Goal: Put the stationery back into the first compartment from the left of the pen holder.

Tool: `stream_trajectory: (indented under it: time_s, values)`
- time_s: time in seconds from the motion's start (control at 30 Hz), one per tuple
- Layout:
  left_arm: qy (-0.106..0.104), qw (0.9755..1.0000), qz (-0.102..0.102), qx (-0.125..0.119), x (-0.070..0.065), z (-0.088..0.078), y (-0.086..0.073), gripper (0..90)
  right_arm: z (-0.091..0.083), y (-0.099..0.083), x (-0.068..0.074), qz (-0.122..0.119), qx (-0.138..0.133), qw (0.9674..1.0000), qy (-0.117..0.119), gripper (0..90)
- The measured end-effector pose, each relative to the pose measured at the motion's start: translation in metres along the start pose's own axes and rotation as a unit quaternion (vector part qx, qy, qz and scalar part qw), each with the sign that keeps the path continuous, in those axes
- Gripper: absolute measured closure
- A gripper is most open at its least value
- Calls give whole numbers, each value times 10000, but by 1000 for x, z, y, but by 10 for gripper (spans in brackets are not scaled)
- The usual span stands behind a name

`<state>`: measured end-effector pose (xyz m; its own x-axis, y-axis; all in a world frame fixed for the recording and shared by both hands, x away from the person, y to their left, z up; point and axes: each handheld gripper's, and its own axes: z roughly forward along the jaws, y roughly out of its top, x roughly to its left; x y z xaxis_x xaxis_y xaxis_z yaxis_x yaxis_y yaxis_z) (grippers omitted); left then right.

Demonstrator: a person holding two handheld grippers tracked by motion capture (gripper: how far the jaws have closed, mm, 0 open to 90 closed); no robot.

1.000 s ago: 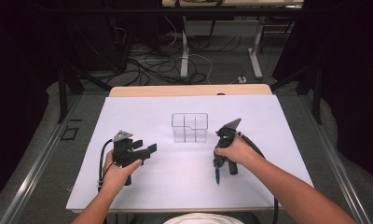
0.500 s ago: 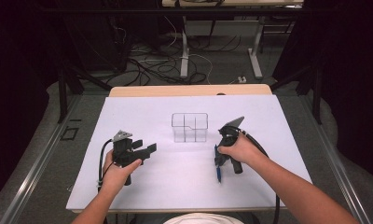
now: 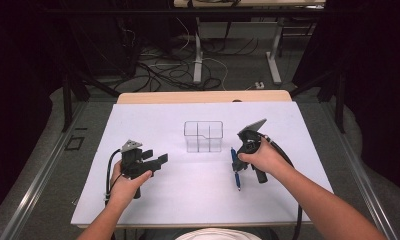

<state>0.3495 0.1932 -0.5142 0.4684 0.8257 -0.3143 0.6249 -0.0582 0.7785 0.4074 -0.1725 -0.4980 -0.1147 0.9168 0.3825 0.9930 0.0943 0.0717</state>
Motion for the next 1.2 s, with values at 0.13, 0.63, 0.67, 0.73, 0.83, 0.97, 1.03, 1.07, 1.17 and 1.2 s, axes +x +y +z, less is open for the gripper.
stream_trajectory:
  time_s: [0.13,0.63,0.67,0.73,0.83,0.97,1.03,1.07,1.17,1.2]
  values:
    - [4,10000,-2,1,0,0,0,295,-4,-3,3,-275,-169,9995,-19,796]
    - [4,10000,1,-4,0,0,0,295,-19,-26,22,-2146,-1465,9654,-228,796]
    - [5,10000,9,2,0,0,0,296,-23,-27,23,-2441,-1383,9589,-417,796]
    - [4,10000,21,7,0,0,0,295,-23,-32,26,-2795,-1794,9422,-436,796]
    - [10,10000,48,8,-1,0,0,295,-32,-37,31,-3351,-1801,9218,-742,796]
    - [13,9999,115,-15,-1,-1,1,295,-37,-42,35,-3721,-2089,9012,-757,796]
    - [18,9999,160,-23,-1,-1,2,295,-37,-44,36,-3879,-2244,8904,-797,797]
    - [23,9998,185,-39,-1,-1,2,295,-37,-45,37,-3962,-2270,8862,-781,796]
    - [17,9996,275,-73,-3,-3,4,295,-37,-46,39,-4209,-2228,8750,-868,796]
    - [20,9994,319,-101,-3,-4,5,295,-36,-46,39,-4284,-2251,8703,-917,796]
